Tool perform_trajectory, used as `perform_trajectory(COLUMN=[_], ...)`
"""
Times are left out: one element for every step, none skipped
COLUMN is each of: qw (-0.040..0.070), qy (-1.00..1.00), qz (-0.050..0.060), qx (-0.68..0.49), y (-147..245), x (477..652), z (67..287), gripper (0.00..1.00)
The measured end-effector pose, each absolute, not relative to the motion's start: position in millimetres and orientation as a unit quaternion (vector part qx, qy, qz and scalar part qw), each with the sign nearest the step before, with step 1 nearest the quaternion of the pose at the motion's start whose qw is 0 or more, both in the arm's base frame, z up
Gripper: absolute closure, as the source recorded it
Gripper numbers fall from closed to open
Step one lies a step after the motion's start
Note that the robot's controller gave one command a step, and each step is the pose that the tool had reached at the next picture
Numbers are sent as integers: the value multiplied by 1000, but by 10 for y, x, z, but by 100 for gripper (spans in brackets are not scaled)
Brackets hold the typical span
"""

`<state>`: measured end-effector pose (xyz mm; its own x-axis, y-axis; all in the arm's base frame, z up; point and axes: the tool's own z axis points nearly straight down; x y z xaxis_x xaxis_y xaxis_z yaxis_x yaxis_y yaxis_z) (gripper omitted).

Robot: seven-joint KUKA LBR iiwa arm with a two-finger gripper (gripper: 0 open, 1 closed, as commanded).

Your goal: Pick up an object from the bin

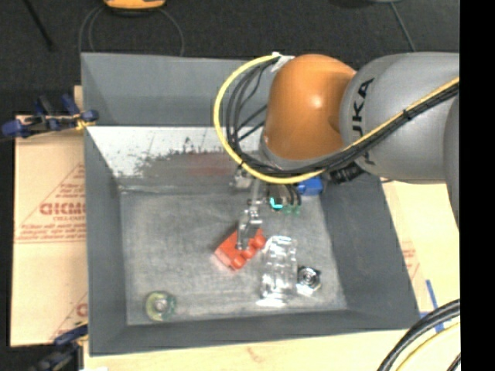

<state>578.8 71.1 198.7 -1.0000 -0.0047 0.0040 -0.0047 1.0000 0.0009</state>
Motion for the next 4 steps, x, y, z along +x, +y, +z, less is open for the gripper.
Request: perform_trajectory(qw=[-2,-2,1,-6], qy=[-1000,-1000,-1000,-999], qz=[-1,-1,0,0], qx=[1,0,-10,38], y=[707,706,428,361], x=[5804,5804,5784,5745], z=[2034,2034,1503,721], gripper=[100,0,0,0])
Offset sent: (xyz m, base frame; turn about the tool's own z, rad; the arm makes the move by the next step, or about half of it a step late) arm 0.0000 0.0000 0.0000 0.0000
